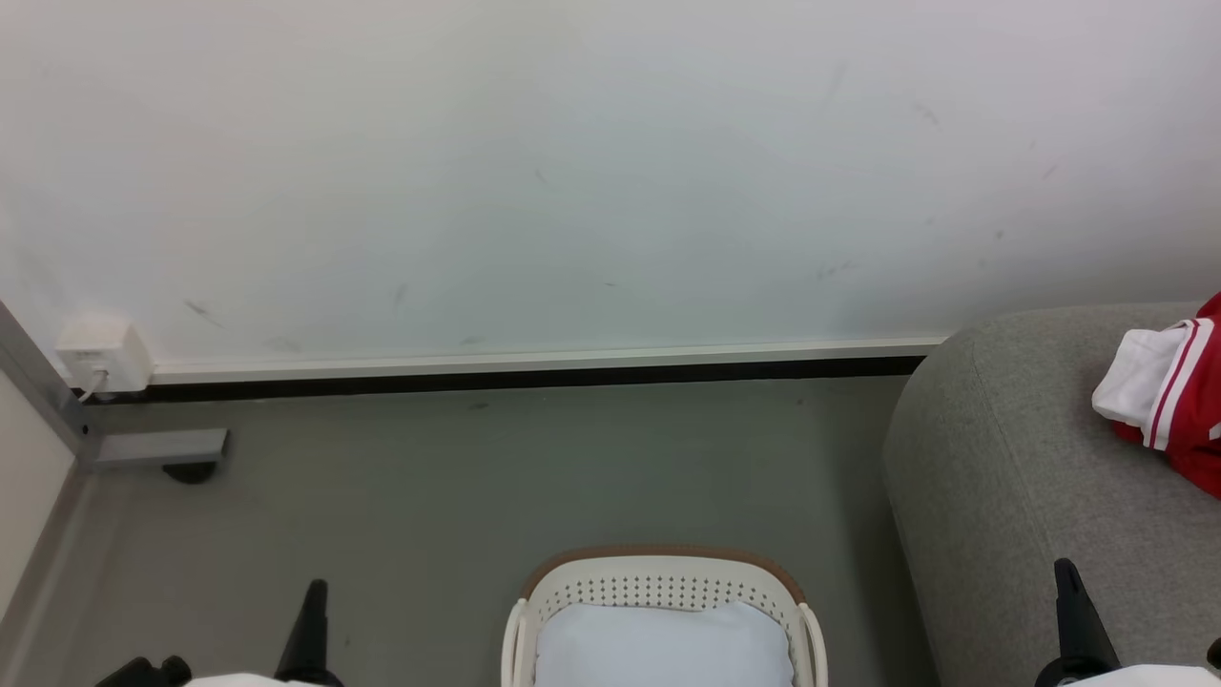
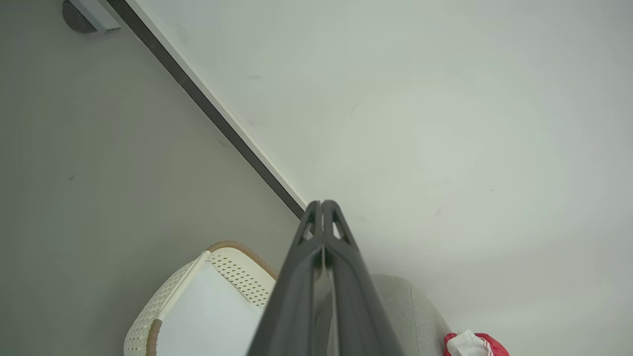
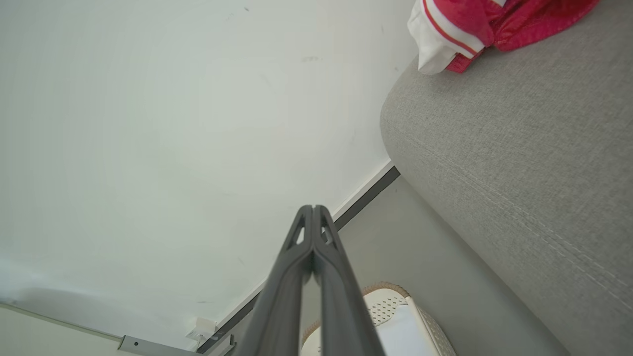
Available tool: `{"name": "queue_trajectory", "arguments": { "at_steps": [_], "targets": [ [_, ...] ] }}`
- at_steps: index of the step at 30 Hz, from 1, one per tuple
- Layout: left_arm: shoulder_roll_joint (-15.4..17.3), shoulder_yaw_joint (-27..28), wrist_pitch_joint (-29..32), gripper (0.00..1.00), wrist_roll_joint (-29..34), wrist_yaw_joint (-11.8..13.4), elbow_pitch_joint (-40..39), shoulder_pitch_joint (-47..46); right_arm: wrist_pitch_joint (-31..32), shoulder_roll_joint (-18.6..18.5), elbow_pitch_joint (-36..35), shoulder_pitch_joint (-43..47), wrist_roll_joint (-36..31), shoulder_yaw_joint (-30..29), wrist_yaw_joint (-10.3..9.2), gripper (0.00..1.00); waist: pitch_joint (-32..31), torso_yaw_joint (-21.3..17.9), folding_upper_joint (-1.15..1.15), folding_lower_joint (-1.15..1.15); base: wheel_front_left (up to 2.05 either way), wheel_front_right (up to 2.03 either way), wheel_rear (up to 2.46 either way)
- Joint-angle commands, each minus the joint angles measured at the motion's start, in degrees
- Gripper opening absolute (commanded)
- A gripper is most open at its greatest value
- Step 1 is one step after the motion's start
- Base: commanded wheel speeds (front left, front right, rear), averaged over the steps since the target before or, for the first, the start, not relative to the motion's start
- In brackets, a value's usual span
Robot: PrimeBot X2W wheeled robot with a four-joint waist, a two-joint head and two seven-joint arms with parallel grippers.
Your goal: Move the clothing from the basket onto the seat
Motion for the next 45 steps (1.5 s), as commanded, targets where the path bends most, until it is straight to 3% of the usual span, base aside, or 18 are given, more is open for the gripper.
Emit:
{"name": "queue_trajectory", "arguments": {
  "at_steps": [1, 45],
  "targets": [
    [0.07, 0.50, 0.43, 0.00, -2.29, -0.44, -0.75, -1.45, 0.54, -0.60, -0.92, -1.31, 2.24, -0.35, -0.05, 0.00, 0.04, 0.01, 0.00, 0.00, 0.00, 0.00, 0.00],
    [-1.15, 4.10, 6.61, 0.00, -23.68, -3.23, -2.01, -3.75, 6.60, -0.81, -3.31, -2.88, 26.55, -2.55, -0.09, 0.00, 1.19, 0.15, 0.00, 0.00, 0.00, 0.00, 0.00]
  ]
}}
